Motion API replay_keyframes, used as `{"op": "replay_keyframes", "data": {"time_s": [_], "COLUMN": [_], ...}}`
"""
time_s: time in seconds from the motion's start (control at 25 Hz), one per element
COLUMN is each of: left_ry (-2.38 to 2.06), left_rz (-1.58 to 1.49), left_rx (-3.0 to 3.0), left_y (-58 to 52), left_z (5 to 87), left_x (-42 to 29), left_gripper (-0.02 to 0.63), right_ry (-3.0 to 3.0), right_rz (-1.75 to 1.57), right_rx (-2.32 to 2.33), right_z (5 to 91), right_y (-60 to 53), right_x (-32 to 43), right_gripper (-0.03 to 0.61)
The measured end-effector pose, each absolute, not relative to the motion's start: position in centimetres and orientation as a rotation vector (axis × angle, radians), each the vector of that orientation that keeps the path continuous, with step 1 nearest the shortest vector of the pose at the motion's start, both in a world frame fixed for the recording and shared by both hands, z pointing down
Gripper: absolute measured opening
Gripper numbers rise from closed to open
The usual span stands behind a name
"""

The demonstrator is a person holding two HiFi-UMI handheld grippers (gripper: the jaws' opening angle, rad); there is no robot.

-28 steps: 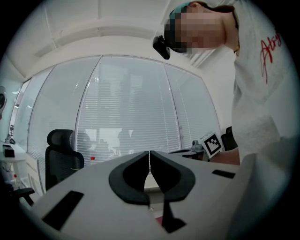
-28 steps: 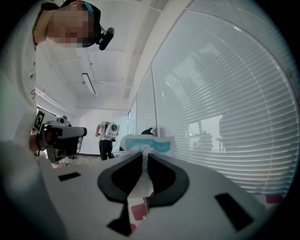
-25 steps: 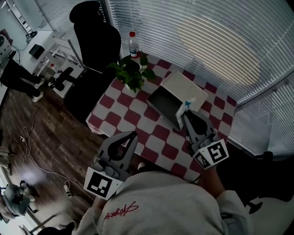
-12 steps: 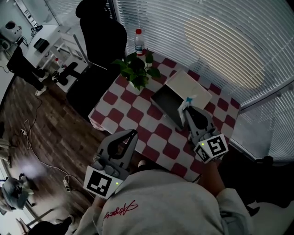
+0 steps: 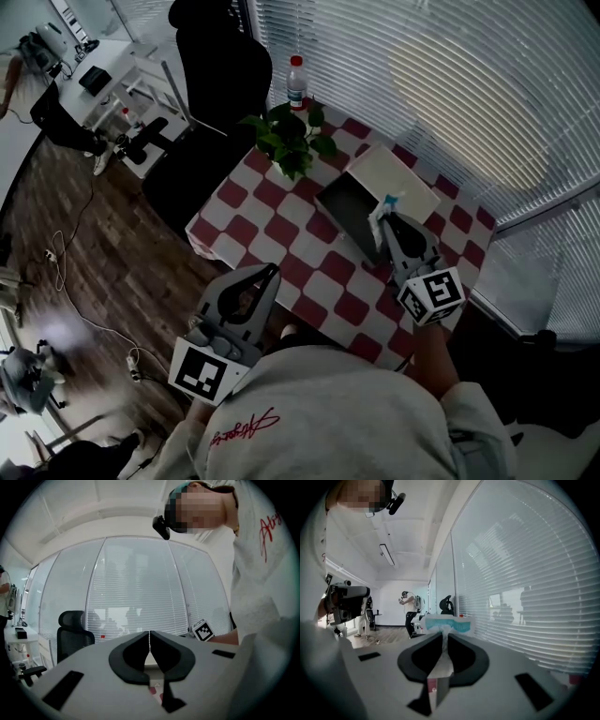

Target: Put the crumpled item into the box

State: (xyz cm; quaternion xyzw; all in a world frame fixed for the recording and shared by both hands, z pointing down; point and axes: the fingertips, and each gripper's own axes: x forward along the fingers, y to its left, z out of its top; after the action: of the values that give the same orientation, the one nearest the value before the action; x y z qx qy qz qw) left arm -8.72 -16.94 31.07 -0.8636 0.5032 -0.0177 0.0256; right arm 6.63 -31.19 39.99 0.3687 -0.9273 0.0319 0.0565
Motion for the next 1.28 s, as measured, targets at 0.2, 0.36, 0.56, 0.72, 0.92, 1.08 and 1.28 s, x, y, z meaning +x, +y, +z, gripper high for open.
{"op": "replay_keyframes", "data": {"time_s": [0.2, 0.36, 0.56, 0.72, 0.92, 1.08, 1.28], "left_ry": [1.569, 1.583, 1.6, 1.618, 1.645, 1.655, 1.662], "left_rz": [-0.07, -0.073, -0.072, -0.071, -0.063, -0.071, -0.077], "left_rx": [-2.661, -2.657, -2.654, -2.659, -2.662, -2.652, -2.648], "left_y": [-16.8, -16.7, -16.7, -16.7, -16.9, -17.0, -17.1], "left_z": [31.1, 31.2, 31.5, 31.8, 32.1, 32.1, 32.3], "left_x": [-8.9, -9.1, -9.3, -9.4, -9.8, -10.1, -10.2], "left_gripper": [0.02, 0.02, 0.02, 0.02, 0.02, 0.02, 0.02], "right_ry": [-2.79, -2.77, -2.741, -2.723, -2.699, -2.678, -2.652], "right_rz": [0.105, 0.116, 0.123, 0.125, 0.125, 0.128, 0.128], "right_rx": [1.101, 1.091, 1.083, 1.064, 1.039, 1.03, 1.024], "right_z": [41.0, 42.0, 43.1, 43.7, 44.6, 45.4, 46.4], "right_y": [-31.7, -32.1, -32.5, -32.8, -33.1, -33.5, -34.1], "right_x": [6.5, 6.3, 5.7, 5.2, 4.9, 4.8, 4.8], "right_gripper": [0.048, 0.048, 0.048, 0.048, 0.048, 0.048, 0.048]}}
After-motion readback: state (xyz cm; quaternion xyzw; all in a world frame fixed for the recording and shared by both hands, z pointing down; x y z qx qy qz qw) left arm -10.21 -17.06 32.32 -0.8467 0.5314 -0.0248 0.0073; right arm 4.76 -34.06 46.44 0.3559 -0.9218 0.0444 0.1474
